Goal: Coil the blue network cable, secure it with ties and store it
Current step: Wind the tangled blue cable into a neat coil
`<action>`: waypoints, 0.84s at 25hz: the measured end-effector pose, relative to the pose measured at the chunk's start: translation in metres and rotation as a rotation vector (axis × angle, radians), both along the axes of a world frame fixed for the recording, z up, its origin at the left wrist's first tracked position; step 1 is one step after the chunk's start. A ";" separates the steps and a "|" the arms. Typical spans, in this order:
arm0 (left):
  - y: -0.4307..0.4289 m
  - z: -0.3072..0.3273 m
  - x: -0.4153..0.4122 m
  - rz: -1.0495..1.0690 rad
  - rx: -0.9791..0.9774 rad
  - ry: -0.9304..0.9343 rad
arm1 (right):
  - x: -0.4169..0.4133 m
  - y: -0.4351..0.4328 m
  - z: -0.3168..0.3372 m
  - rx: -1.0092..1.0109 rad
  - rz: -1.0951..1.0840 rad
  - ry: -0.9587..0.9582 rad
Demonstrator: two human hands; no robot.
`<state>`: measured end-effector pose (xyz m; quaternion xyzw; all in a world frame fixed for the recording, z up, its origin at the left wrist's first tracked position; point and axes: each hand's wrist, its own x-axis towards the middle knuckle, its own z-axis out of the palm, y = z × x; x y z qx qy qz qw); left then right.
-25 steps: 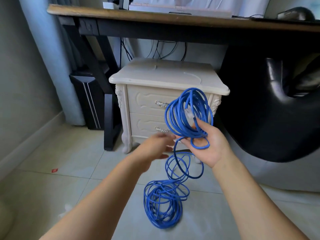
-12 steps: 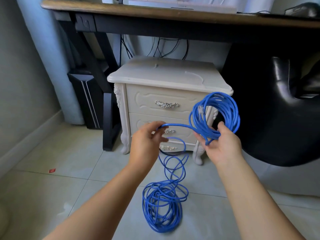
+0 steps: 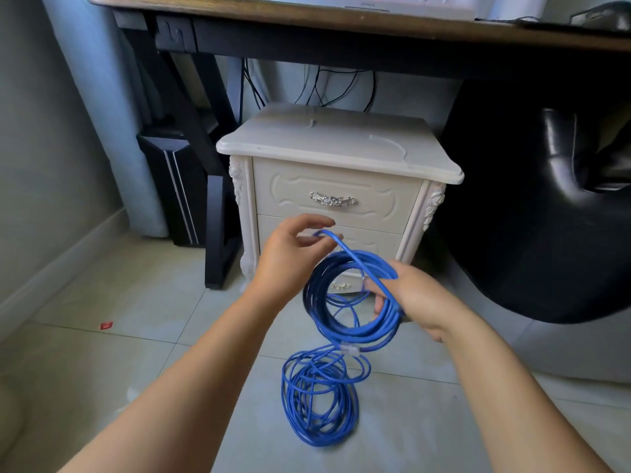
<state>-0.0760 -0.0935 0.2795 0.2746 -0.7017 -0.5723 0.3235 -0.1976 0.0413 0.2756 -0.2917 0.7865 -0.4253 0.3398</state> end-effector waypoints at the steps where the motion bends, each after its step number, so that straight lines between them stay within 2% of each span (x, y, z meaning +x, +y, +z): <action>1: 0.002 0.001 0.000 -0.097 0.102 -0.064 | 0.003 -0.001 -0.003 -0.001 0.042 -0.064; 4: 0.003 0.001 0.003 -0.292 0.390 -0.224 | 0.007 -0.003 -0.008 -0.009 0.073 -0.156; 8: -0.001 -0.003 0.008 -0.243 0.465 -0.328 | 0.006 -0.007 -0.008 -0.072 -0.051 -0.196; 10: 0.002 -0.003 0.012 -0.290 0.535 -0.337 | 0.007 -0.009 -0.008 -0.133 -0.136 -0.258; 12: 0.004 -0.005 0.013 -0.289 0.509 -0.329 | 0.008 -0.010 -0.008 -0.175 -0.145 -0.321; 14: 0.002 -0.007 0.011 -0.194 0.451 -0.235 | 0.010 -0.010 -0.005 -0.234 -0.097 -0.428; 18: -0.008 -0.002 0.012 -0.040 0.242 -0.090 | 0.007 -0.011 0.007 -0.556 -0.144 -0.631; 19: -0.010 -0.002 0.012 0.008 0.204 -0.063 | 0.003 -0.013 0.005 -0.636 -0.223 -0.607; 21: -0.013 -0.001 0.013 0.116 0.133 -0.035 | -0.002 -0.016 -0.003 -0.671 -0.389 -0.333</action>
